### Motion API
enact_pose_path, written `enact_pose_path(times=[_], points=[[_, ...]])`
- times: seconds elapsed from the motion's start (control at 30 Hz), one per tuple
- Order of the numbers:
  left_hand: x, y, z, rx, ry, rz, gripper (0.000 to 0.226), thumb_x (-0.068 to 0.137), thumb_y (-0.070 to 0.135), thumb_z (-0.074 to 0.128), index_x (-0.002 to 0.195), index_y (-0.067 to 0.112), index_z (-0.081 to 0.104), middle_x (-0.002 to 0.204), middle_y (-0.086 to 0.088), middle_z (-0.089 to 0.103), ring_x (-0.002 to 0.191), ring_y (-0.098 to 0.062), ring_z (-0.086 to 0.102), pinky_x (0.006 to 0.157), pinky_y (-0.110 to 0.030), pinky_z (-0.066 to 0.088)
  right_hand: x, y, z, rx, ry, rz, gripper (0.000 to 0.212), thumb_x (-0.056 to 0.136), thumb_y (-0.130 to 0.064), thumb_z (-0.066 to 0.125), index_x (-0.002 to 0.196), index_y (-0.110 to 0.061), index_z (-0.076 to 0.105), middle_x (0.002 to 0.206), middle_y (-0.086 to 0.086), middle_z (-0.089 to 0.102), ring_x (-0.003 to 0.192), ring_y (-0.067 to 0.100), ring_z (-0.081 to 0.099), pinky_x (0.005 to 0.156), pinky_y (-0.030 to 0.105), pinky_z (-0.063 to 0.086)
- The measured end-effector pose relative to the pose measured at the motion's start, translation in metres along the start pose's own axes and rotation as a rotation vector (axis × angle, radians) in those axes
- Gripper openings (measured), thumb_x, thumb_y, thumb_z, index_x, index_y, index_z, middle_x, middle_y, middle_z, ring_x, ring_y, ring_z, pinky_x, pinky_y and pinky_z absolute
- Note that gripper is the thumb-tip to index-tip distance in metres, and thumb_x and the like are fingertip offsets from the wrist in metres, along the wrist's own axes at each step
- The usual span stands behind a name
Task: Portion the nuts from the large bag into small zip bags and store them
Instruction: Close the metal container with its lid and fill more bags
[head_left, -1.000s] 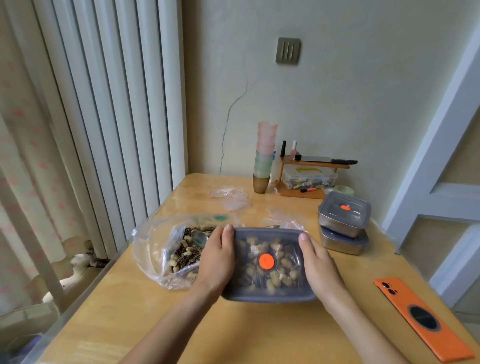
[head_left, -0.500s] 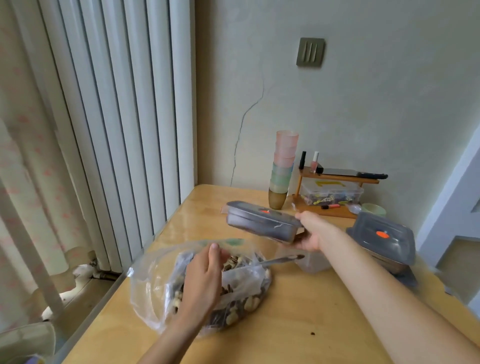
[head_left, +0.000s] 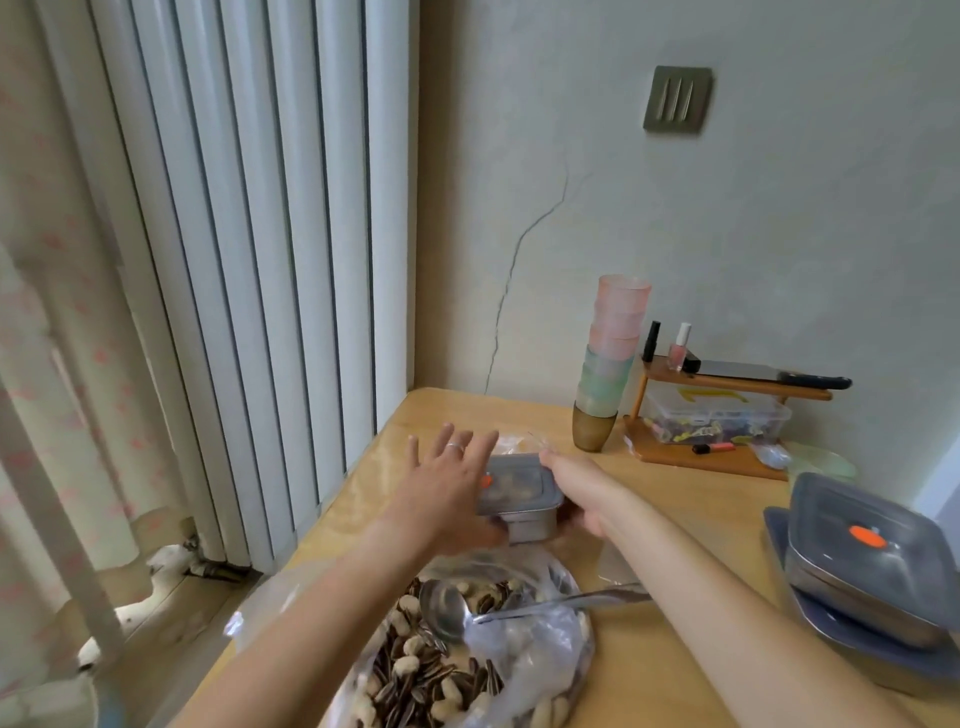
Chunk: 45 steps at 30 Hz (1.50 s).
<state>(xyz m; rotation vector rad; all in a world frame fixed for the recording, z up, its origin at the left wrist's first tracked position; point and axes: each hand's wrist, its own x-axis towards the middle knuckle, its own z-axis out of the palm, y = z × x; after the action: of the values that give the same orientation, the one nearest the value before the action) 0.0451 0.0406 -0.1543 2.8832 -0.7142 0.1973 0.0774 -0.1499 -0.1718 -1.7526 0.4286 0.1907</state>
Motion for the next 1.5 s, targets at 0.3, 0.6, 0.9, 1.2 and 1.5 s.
enact_pose_path(times=[0.3, 0.6, 0.9, 1.2, 1.5], points=[[0.034, -0.023, 0.029, 0.226, -0.044, 0.035, 0.109, 0.082, 0.029, 0.073, 0.164, 0.022, 0.001, 0.164, -0.014, 0.023, 0.154, -0.034, 0.017, 0.117, -0.066, 0.024, 0.032, -0.013, -0.004, -0.067, -0.142, 0.012, 0.058, 0.11, -0.056, 0.027, 0.125, -0.012, 0.062, 0.116, 0.025, 0.071, 0.081, 0.034, 0.075, 0.061, 0.039, 0.062], [0.036, -0.082, 0.039, -0.004, 0.107, -0.184, 0.096, 0.085, 0.039, 0.068, 0.163, 0.026, 0.015, 0.158, -0.005, 0.039, 0.141, -0.031, 0.041, 0.108, -0.056, 0.04, 0.104, -0.013, 0.017, -1.078, -0.117, -0.273, 0.106, 0.068, -0.09, 0.063, 0.156, -0.062, 0.012, 0.171, -0.007, -0.02, 0.158, 0.029, -0.018, 0.122, 0.066, 0.002], [0.045, -0.078, 0.039, 0.017, 0.094, -0.135, 0.095, 0.083, 0.041, 0.072, 0.161, 0.025, 0.021, 0.151, -0.006, 0.045, 0.133, -0.032, 0.048, 0.106, -0.056, 0.043, 0.103, -0.01, -0.003, -1.311, -0.255, -0.395, 0.069, 0.079, -0.053, 0.081, 0.138, -0.03, 0.054, 0.129, 0.004, 0.051, 0.123, 0.029, 0.053, 0.102, 0.045, 0.049], [0.078, -0.003, 0.064, 0.051, -0.003, -0.001, 0.098, 0.086, 0.045, 0.07, 0.163, 0.024, 0.015, 0.152, -0.01, 0.043, 0.142, -0.032, 0.036, 0.112, -0.061, 0.033, 0.026, 0.04, -0.095, -1.223, -0.269, -0.397, 0.041, 0.086, -0.034, 0.081, 0.122, -0.028, 0.062, 0.119, -0.002, 0.048, 0.112, 0.016, 0.052, 0.1, 0.034, 0.044], [0.078, 0.023, 0.074, 0.194, -0.128, 0.055, 0.094, 0.095, 0.033, 0.067, 0.165, 0.022, 0.004, 0.164, -0.013, 0.025, 0.154, -0.033, 0.016, 0.119, -0.062, 0.024, -0.026, 0.069, -0.133, -1.203, -0.287, -0.337, 0.027, 0.086, -0.038, 0.078, 0.111, -0.039, 0.067, 0.107, -0.018, 0.043, 0.106, 0.006, 0.053, 0.103, 0.034, 0.048]])
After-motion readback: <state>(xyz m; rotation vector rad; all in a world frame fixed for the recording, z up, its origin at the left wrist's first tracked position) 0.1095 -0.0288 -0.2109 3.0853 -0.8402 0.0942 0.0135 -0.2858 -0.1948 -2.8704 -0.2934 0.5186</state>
